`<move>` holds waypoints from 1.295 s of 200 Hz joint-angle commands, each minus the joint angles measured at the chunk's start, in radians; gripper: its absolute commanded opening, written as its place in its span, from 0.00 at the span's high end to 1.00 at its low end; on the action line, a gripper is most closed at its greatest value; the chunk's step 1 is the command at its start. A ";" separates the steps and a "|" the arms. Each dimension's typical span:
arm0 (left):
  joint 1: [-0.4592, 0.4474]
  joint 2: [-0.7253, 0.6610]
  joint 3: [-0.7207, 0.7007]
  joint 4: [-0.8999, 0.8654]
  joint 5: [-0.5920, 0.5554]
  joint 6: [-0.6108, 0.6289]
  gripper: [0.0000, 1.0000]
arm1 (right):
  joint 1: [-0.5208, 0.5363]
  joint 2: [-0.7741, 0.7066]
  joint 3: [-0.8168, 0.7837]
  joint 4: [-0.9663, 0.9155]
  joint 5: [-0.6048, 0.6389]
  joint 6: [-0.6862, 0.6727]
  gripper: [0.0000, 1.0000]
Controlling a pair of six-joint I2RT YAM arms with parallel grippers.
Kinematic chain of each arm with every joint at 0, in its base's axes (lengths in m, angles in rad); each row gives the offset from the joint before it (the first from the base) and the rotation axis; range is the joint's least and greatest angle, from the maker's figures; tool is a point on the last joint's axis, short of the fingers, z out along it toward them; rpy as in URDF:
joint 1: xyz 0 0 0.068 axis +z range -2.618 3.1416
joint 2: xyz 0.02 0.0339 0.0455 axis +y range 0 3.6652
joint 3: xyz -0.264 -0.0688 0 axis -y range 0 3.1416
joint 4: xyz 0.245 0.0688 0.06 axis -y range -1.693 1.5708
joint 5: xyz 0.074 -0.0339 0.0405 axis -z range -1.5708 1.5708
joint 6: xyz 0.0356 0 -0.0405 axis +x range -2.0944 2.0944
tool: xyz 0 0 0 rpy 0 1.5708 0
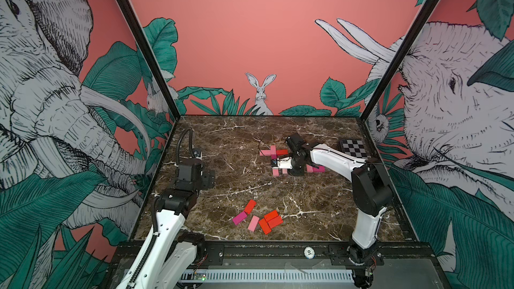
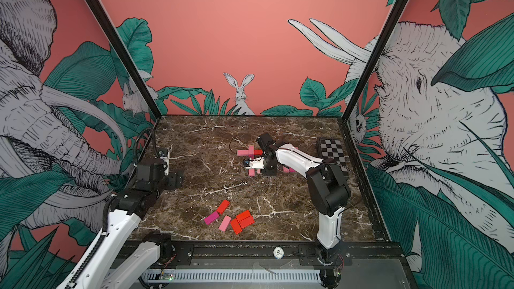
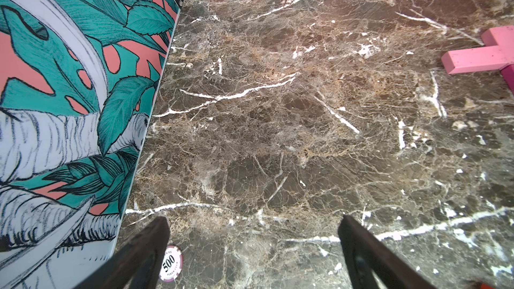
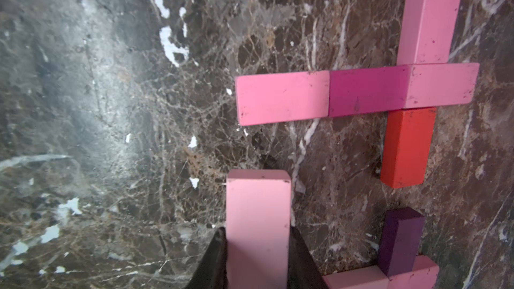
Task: Assemble the letter t with building blocks
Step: Assemble the building block at the center of the board.
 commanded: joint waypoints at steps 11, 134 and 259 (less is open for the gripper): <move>0.002 -0.008 0.005 -0.011 -0.016 -0.004 0.02 | -0.010 0.048 0.052 -0.054 -0.048 -0.031 0.92; 0.002 -0.009 0.006 -0.010 -0.013 -0.004 0.02 | -0.022 0.117 0.055 -0.009 -0.102 -0.027 0.90; 0.002 -0.015 0.004 -0.012 -0.013 -0.006 0.03 | -0.039 0.192 0.084 -0.003 -0.109 -0.057 0.87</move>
